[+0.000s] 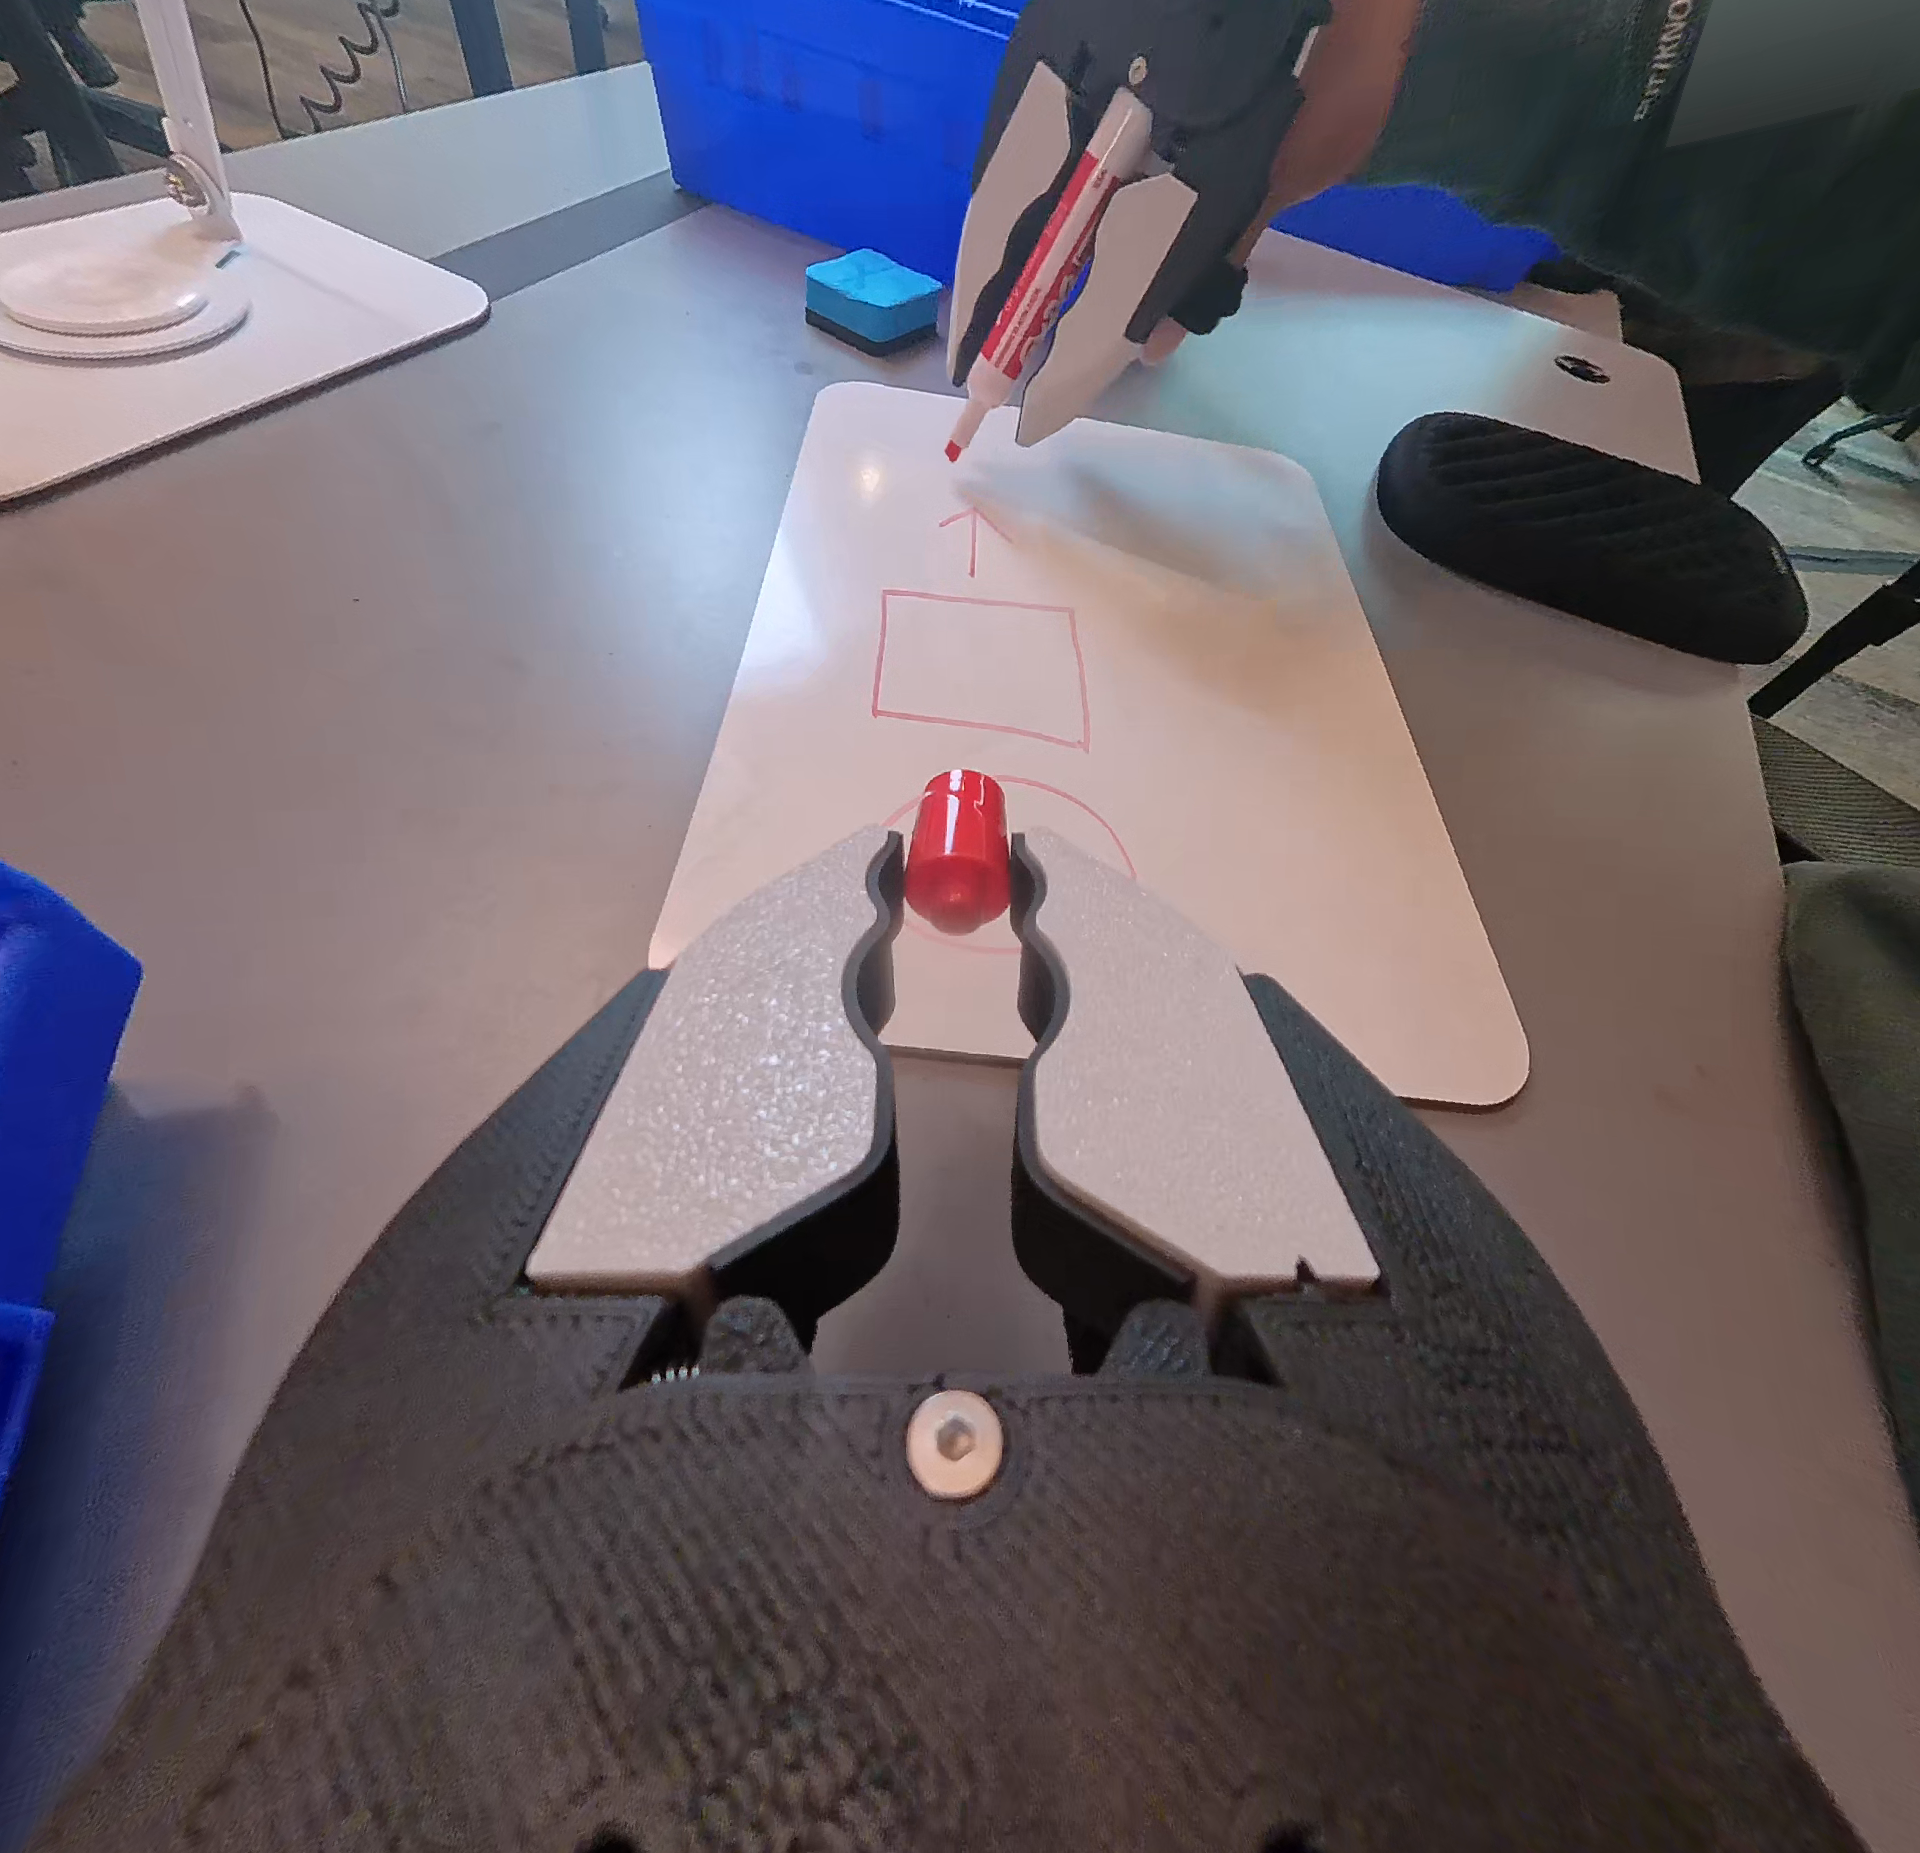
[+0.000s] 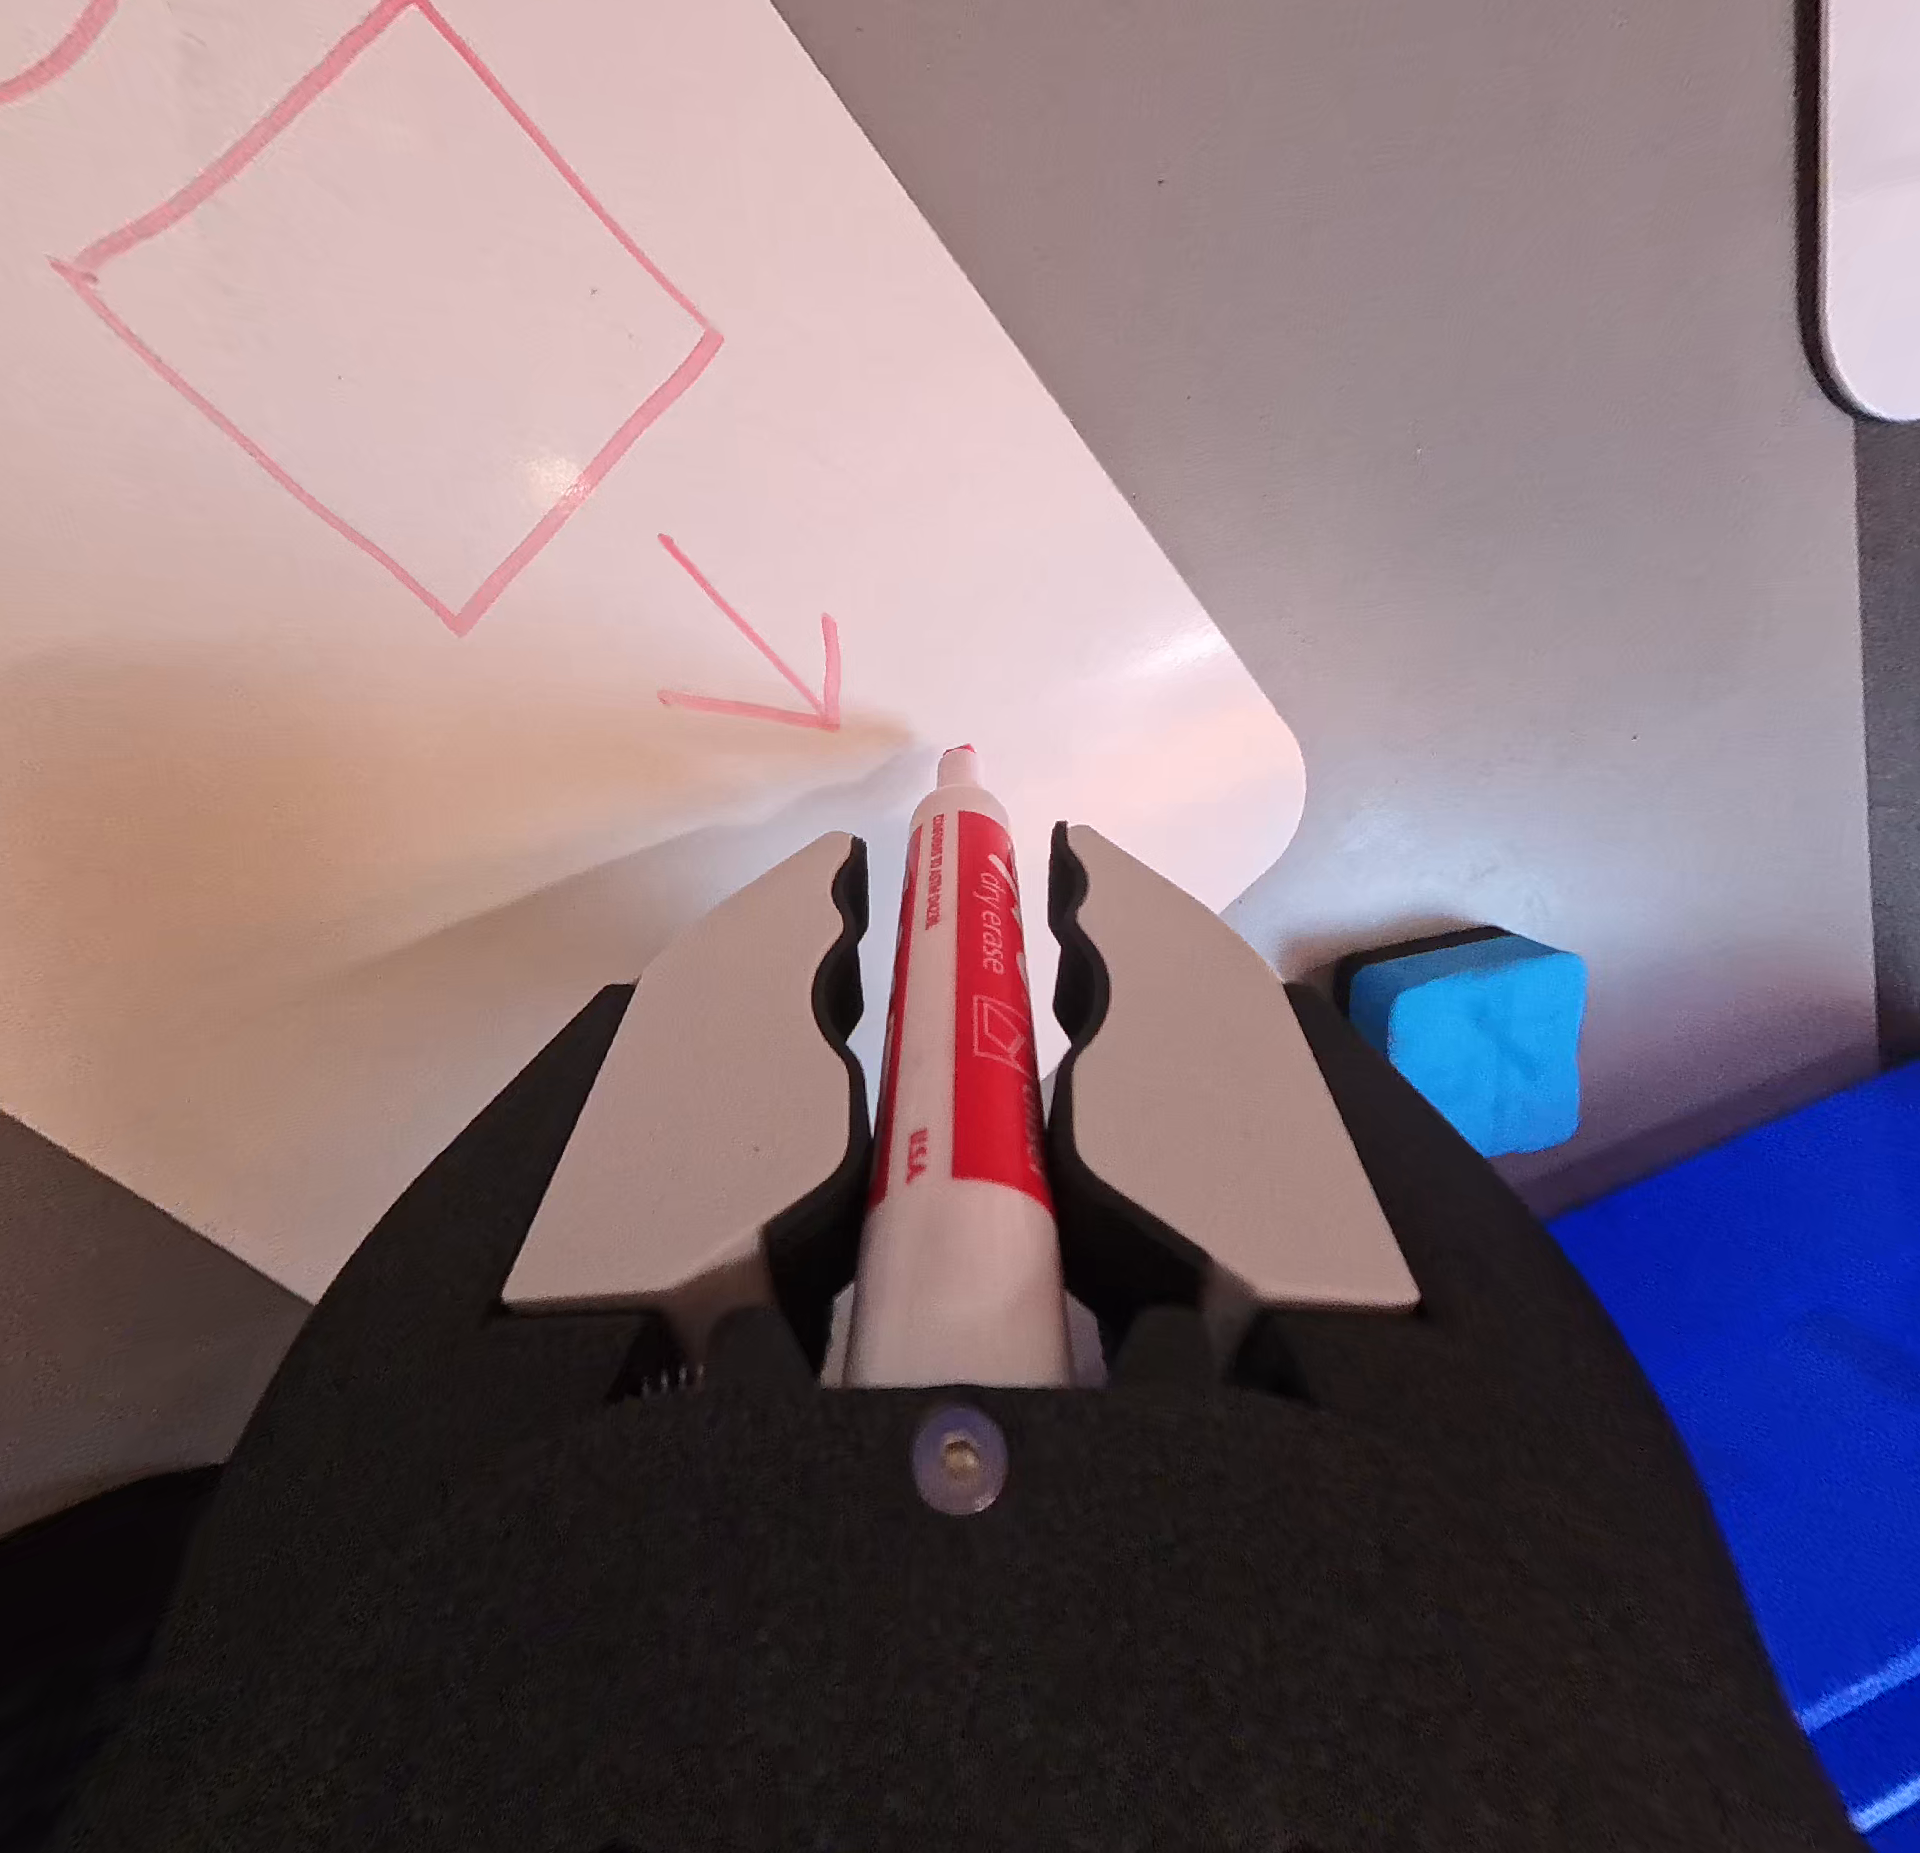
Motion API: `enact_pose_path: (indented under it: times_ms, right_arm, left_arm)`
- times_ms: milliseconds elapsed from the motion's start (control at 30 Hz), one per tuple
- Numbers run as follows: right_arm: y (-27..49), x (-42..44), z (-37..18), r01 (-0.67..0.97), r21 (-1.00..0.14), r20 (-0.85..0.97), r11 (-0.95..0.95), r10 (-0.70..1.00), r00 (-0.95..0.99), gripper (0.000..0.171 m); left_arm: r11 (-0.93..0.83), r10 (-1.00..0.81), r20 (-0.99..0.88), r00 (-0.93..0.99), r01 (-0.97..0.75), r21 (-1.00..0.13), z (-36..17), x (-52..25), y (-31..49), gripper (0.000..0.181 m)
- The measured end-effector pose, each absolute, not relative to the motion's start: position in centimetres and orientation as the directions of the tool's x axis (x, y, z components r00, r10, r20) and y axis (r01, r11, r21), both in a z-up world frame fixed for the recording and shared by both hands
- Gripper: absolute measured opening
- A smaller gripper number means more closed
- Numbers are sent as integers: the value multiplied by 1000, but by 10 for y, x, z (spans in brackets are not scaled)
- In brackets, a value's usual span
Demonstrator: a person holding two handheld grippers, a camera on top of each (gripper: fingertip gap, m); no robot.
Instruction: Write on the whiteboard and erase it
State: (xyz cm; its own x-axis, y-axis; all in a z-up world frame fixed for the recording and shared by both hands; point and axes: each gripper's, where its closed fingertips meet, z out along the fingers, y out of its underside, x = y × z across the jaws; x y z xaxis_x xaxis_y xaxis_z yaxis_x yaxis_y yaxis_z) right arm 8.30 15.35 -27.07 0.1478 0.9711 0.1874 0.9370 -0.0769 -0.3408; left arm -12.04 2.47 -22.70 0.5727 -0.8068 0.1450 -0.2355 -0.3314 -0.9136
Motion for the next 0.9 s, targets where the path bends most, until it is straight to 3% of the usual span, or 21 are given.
enact_pose_path:
  times_ms: [500, 900]
  right_arm:
    - [174, 81, -277, 952, -296, 210, -75, 967, 141, 34]
    - [117, 88, -277, 968, -249, 166, -16, 984, 59, 34]
  left_arm:
    - [-333, -807, 147, 573, -234, -913, -227, -121, 25, 19]
    - [-332, -809, 146, 569, -238, -913, -227, -120, 24, 19]
